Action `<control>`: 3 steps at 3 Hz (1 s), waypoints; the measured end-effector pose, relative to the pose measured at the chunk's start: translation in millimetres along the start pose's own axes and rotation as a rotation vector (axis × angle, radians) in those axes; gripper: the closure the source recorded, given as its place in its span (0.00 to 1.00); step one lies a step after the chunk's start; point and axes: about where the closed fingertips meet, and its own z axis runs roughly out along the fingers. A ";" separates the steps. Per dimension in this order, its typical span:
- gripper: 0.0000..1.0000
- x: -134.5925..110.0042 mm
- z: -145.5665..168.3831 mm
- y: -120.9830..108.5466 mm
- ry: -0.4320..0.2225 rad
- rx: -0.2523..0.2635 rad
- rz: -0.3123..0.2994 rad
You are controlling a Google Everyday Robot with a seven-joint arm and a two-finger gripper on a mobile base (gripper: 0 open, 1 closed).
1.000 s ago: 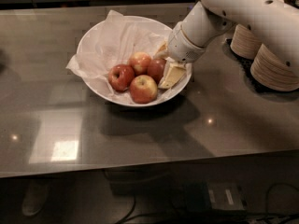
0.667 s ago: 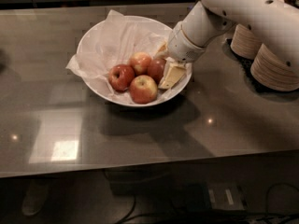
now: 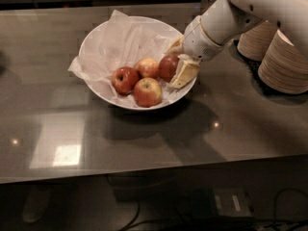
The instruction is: Pick apple from white bowl
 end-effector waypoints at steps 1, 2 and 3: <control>1.00 -1.8 -20.1 -2.1 -0.036 0.032 0.007; 1.00 -13.3 -46.4 -8.9 -0.082 0.070 -0.010; 1.00 -44.7 -70.4 -14.1 -0.138 0.091 -0.070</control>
Offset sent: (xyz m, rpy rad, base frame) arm -0.0094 -0.0242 0.0860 0.1523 -0.1085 0.0043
